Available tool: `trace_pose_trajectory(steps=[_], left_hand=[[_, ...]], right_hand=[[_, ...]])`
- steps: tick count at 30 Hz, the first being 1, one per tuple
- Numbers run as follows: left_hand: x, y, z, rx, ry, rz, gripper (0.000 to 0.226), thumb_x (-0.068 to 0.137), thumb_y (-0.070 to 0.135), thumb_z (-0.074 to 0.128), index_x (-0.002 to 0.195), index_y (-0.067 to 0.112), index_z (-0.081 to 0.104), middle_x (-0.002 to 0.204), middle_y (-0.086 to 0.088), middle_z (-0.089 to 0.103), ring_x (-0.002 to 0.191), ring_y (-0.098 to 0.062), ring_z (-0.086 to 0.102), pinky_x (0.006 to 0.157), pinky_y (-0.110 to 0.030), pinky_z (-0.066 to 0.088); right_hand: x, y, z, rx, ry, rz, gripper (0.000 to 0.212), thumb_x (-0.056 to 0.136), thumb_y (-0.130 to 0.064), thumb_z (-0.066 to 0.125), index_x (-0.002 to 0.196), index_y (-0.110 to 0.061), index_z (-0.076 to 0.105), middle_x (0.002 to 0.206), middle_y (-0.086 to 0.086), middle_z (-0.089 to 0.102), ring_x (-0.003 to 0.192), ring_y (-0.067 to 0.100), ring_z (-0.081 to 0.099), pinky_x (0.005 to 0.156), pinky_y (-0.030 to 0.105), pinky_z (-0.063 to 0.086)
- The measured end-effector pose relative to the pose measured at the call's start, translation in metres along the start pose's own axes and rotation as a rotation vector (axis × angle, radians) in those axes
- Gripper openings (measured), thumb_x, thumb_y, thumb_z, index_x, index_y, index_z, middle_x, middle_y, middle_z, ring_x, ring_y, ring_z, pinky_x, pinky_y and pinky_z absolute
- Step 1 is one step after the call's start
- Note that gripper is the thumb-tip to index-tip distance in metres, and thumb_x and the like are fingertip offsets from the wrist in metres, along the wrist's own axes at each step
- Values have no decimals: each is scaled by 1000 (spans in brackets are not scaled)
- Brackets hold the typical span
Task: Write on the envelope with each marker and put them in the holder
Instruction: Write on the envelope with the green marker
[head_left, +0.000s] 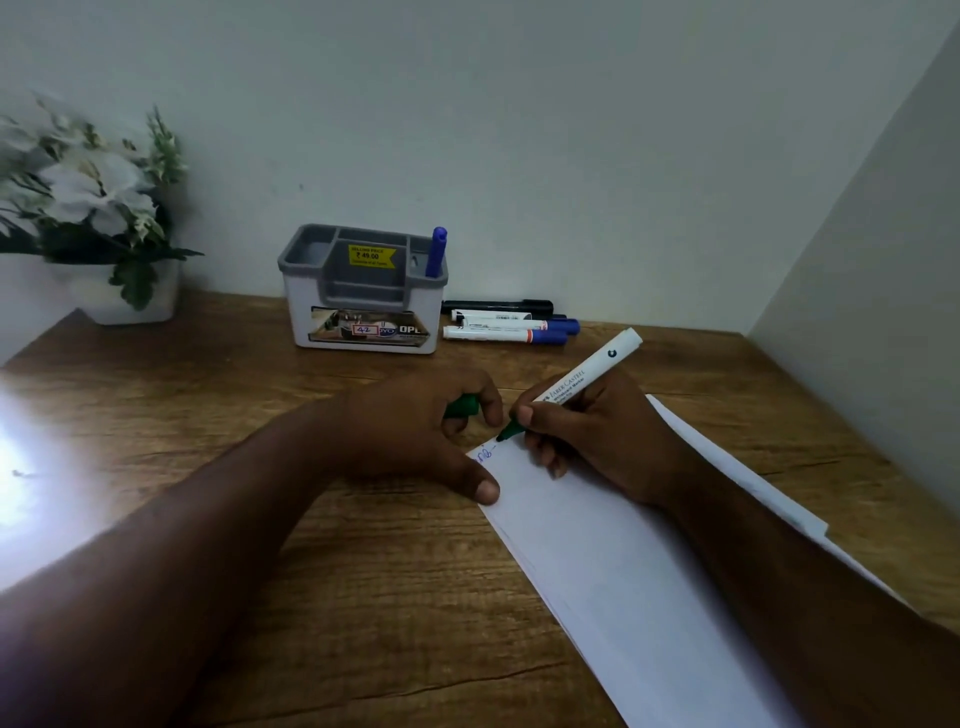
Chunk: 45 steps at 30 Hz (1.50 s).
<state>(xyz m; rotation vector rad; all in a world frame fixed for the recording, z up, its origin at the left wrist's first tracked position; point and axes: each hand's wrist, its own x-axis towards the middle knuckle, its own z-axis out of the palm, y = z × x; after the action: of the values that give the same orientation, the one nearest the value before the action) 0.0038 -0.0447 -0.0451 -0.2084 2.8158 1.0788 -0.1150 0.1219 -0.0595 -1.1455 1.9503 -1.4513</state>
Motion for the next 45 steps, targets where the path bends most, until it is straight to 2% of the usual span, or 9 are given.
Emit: trace_pose_trajectory(steps=[9,20,24,28,32,36,45], left_hand=[[1,-1,-3,-12,-6,-9,59,62,44,84,109,44,48,105,22,48,92,-1,49,65,-18,41],[-1,2,-2,5,-10,-10,53,64,43,83,106,41,50,97,16,51,83,-4,49,57,-17,37],[-1,1,-2,13,-18,-12,52,65,44,82,105,43,49,99,18,51,86,-5,50,59,-19,38],[0,3,-2,19,-31,-23,53,66,43,81,108,42,48,98,20,49,86,-4,49,59,-18,38],[-1,3,-3,17,-30,-16,54,66,44,81,108,41,48,99,17,52,86,-6,50,59,-18,39],[0,1,-2,21,-33,-13,55,65,45,81,108,42,48,106,15,52,93,-8,51,68,-22,46],[2,1,-3,48,-34,-19,55,65,46,81,109,43,46,102,17,52,89,-7,51,63,-20,43]], right_hand=[[0,-1,0,-40,-62,38,6,85,-11,70,83,-6,73,61,3,68,51,12,62,47,21,50],[1,1,0,-67,9,19,11,85,-12,71,81,-2,71,56,4,66,47,15,59,45,25,49],[-1,0,-1,-78,35,40,13,84,-11,71,81,1,71,59,10,66,46,16,59,43,24,48],[-1,0,0,-26,87,27,13,84,-8,71,80,5,69,54,8,63,45,18,58,41,24,48],[-1,-1,0,-52,68,57,16,84,-11,71,84,5,69,57,8,64,46,16,58,43,24,48],[-1,-2,0,-53,98,70,18,84,-10,72,84,8,68,59,12,65,44,16,58,43,26,49],[-2,-3,2,-90,173,52,17,84,-11,71,82,6,67,55,10,63,38,13,54,39,25,47]])
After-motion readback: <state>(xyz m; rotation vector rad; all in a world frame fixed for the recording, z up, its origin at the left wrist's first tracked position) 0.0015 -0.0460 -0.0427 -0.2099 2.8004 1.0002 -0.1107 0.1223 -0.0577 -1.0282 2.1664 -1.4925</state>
